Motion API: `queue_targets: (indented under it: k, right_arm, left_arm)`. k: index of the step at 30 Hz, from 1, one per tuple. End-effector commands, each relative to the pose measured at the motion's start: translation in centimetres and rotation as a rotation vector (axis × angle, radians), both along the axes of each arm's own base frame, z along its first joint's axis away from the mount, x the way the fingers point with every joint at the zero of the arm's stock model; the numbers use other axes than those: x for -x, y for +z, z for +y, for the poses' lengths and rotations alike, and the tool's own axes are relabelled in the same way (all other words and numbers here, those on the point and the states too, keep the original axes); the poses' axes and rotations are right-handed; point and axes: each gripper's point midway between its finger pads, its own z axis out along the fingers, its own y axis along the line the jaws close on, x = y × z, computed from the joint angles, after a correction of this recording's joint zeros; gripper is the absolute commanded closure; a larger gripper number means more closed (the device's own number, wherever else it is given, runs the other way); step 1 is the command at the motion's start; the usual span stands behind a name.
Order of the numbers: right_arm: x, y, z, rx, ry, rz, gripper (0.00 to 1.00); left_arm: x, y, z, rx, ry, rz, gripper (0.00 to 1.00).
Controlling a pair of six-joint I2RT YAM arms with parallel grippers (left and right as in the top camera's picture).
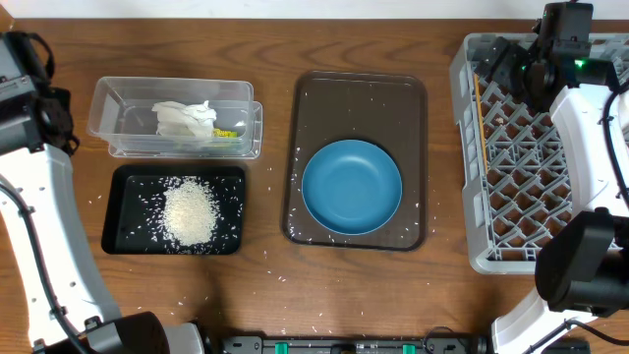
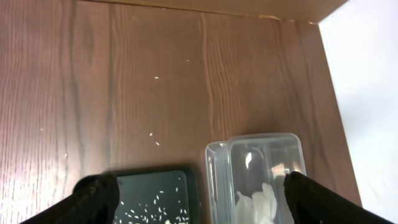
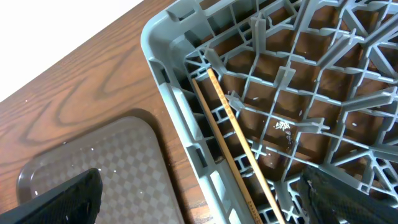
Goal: Sort waste into correct bins and load items into the dishwasher rack
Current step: 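Grasp the rim of the blue bowl with the right gripper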
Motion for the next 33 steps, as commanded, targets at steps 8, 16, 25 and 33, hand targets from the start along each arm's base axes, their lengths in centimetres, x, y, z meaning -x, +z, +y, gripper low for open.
queue_targets:
  k: [8,16,25,33]
  right_arm:
    - [0.8,2.9,10.5,-0.380,0.456,-0.094,0.01]
    - [5.7,-1.4,21.3,0.071,0.892,0.026,0.01]
    - [13.6,-6.0,33.9,0.335,1.209,0.115,0.12]
    - [18.6,-10.8,37.6,0.351,1.233,0.261,0.27]
  left_arm:
    - [0.4,0.1,0.3,-0.010,0.010,0.014,0.11]
    - [0.4,0.1,0.3,-0.010,0.010,0.014,0.11]
    - [0.4,0.1,0.3,-0.011,0.010,0.014,0.11]
    - [0.4,0.1,0.3,-0.010,0.010,0.014,0.11]
